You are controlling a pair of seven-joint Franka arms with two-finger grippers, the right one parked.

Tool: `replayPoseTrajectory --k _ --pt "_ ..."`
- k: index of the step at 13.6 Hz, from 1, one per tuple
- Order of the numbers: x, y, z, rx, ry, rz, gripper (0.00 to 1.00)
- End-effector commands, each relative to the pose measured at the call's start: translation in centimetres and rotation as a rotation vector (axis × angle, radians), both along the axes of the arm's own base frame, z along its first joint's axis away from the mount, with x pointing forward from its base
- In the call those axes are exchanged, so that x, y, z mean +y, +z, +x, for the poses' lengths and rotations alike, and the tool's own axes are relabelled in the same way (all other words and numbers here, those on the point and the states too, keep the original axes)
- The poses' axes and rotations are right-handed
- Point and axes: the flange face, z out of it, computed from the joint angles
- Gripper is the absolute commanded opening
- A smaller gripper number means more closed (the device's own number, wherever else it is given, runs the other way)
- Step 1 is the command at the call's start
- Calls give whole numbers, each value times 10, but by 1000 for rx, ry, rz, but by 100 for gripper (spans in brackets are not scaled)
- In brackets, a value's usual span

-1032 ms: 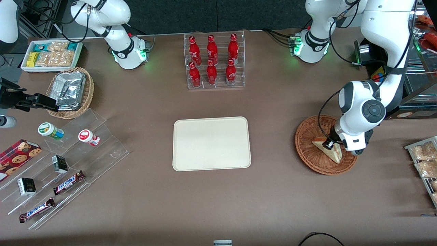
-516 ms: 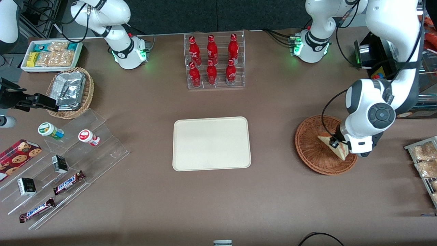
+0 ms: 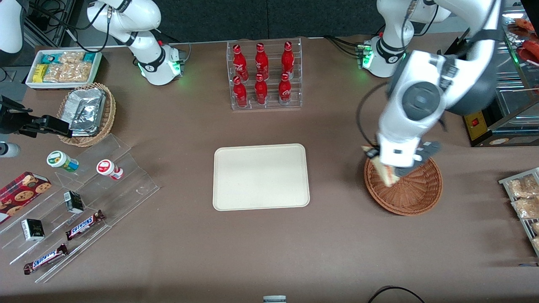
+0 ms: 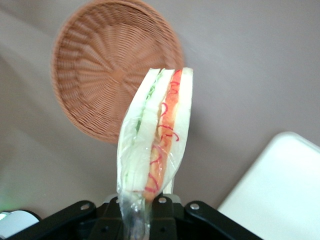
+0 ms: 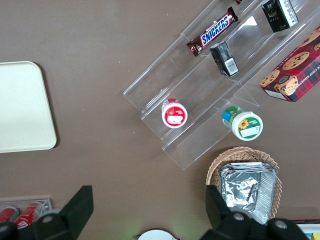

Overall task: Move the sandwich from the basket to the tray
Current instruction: 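Lift the sandwich and carry it over the cream tray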

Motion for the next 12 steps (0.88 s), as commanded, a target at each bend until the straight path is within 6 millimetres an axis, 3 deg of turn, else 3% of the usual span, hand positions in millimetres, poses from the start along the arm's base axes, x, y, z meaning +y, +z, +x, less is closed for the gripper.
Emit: replayPoseTrajectory --k 1,2,5,8,10,12 --pt "-63 -7 -10 -30 -99 -52 0" --pt "-85 -13 -16 -48 -126 -67 0" --pt "-157 -60 -35 -87 -195 -111 0" --pt "-203 -108 -50 -87 -272 -128 0" --pt "-245 -127 -55 -110 -316 -156 0" --pt "-269 -150 -58 -100 -351 -159 0"
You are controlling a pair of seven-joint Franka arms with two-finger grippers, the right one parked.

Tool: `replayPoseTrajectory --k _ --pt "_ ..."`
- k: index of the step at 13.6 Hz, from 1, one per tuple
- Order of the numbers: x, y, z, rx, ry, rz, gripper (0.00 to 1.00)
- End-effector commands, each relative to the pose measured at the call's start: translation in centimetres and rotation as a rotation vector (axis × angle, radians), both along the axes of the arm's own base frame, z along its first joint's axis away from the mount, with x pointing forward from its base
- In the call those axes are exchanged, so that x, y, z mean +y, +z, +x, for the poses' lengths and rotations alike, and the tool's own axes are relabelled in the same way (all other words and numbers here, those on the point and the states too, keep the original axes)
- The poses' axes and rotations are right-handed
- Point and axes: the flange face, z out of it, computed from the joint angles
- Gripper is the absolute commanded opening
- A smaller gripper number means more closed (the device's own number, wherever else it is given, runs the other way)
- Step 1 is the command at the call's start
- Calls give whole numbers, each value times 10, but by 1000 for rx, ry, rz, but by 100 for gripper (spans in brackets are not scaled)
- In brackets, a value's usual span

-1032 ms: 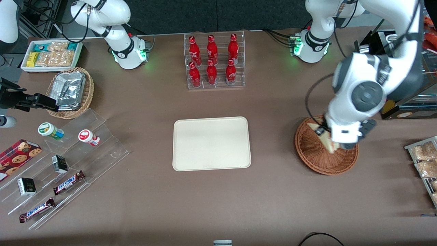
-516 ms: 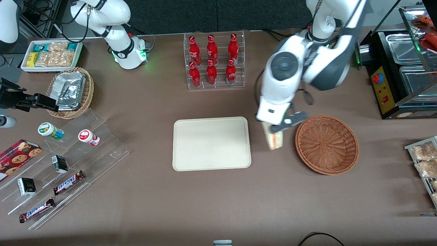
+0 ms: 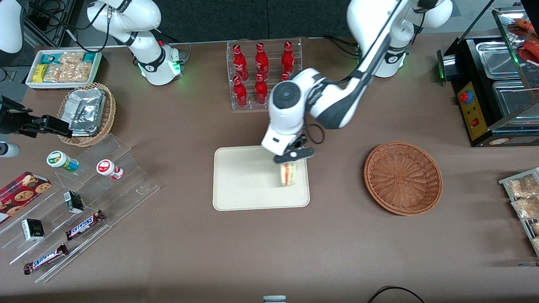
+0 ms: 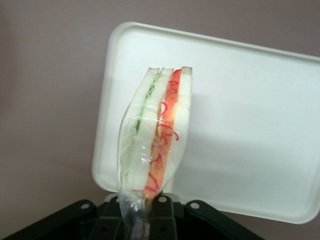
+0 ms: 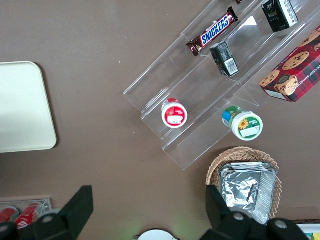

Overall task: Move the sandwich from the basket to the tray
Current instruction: 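Lower the sandwich onto the tray and open the left gripper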

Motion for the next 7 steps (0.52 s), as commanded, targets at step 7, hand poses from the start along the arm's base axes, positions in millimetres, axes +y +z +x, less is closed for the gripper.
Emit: replayPoseTrajectory --k 7 --pt "-60 -74 -14 -22 -66 24 0"
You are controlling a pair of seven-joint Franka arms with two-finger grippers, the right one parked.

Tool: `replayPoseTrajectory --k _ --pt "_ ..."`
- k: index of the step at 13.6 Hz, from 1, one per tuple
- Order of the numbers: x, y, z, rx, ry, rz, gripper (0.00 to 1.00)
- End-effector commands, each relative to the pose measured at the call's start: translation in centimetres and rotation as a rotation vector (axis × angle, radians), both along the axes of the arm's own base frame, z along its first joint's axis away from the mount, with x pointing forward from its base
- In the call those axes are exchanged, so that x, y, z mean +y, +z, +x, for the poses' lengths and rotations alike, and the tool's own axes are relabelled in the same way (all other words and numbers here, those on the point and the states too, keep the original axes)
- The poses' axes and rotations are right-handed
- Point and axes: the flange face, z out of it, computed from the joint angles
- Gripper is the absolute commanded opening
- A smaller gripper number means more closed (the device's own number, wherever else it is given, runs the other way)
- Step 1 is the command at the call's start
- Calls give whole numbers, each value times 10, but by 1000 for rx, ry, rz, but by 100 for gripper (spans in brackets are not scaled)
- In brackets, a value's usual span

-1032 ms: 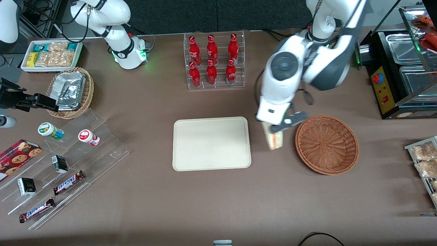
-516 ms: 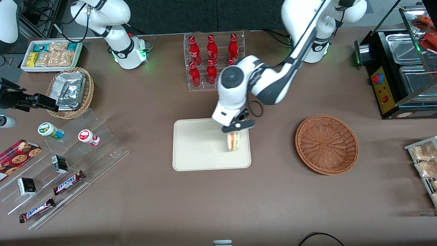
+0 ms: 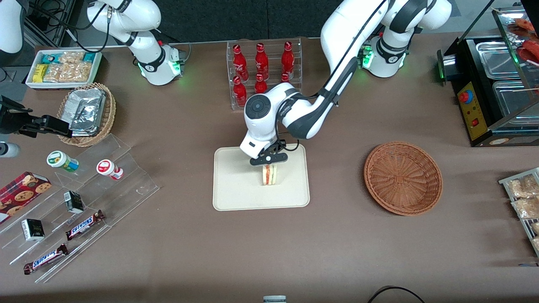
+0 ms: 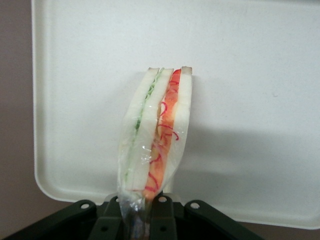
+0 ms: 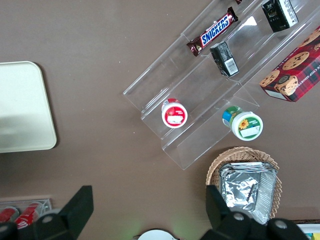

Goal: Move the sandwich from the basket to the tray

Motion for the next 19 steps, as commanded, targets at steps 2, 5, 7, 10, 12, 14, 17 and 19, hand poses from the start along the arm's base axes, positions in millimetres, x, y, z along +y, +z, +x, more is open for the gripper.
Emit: replayPoseTrajectory --k 2,5,7,10,12,14,17,19 --pt "-10 -10 2 -36 29 1 0" --pt "-10 -10 3 -43 31 -5 99" --pt "-10 1 5 -55 32 -11 100" --pt "12 72 20 -73 99 -3 100" --pt "45 140 34 -84 186 -1 100" --pt "91 204 46 -85 265 14 100" --pt "167 275 51 -45 352 73 100" --pt "221 310 52 -12 374 111 100"
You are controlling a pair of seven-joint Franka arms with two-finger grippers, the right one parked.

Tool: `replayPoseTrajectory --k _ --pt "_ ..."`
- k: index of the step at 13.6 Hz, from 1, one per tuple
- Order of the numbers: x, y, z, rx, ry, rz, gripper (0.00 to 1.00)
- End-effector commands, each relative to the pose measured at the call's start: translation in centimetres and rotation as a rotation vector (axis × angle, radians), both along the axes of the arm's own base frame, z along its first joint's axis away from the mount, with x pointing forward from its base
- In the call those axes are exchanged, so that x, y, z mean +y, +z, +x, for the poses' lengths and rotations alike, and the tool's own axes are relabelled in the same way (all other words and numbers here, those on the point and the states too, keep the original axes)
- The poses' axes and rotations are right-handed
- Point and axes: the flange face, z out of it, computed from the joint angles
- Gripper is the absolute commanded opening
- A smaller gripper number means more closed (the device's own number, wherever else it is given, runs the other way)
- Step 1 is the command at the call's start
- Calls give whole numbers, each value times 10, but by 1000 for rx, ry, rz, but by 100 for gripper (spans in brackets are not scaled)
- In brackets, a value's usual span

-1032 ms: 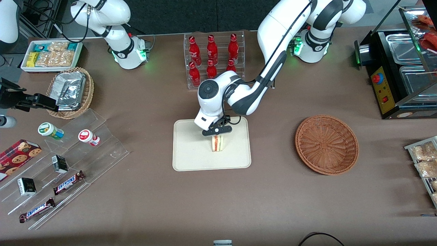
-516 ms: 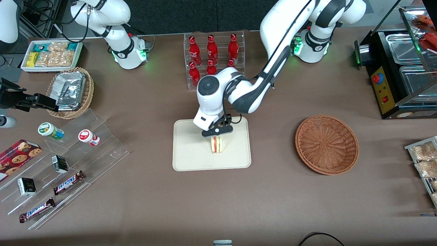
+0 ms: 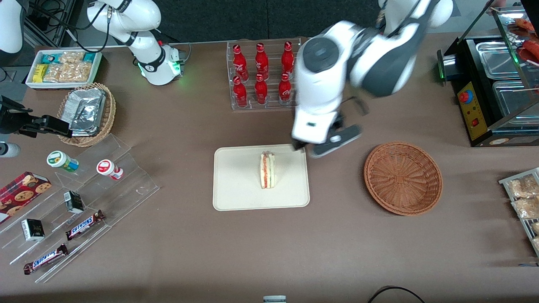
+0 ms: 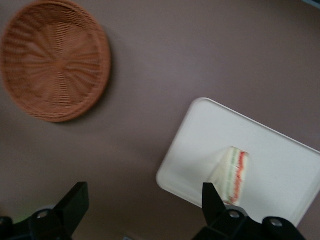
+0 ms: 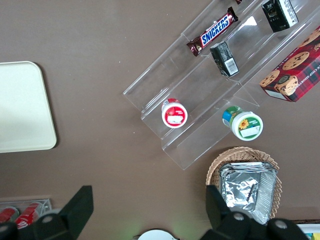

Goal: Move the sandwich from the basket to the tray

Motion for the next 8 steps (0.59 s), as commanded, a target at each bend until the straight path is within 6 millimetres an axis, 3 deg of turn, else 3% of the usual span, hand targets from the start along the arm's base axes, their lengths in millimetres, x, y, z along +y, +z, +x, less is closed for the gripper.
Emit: replayPoseTrajectory --k 1,5,7,8 --pt "64 34 -6 55 -20 22 100" --pt "172 81 -3 119 -113 -28 100" --pt "228 97 -12 135 -206 -115 100" --pt "244 102 -22 142 -241 -118 100"
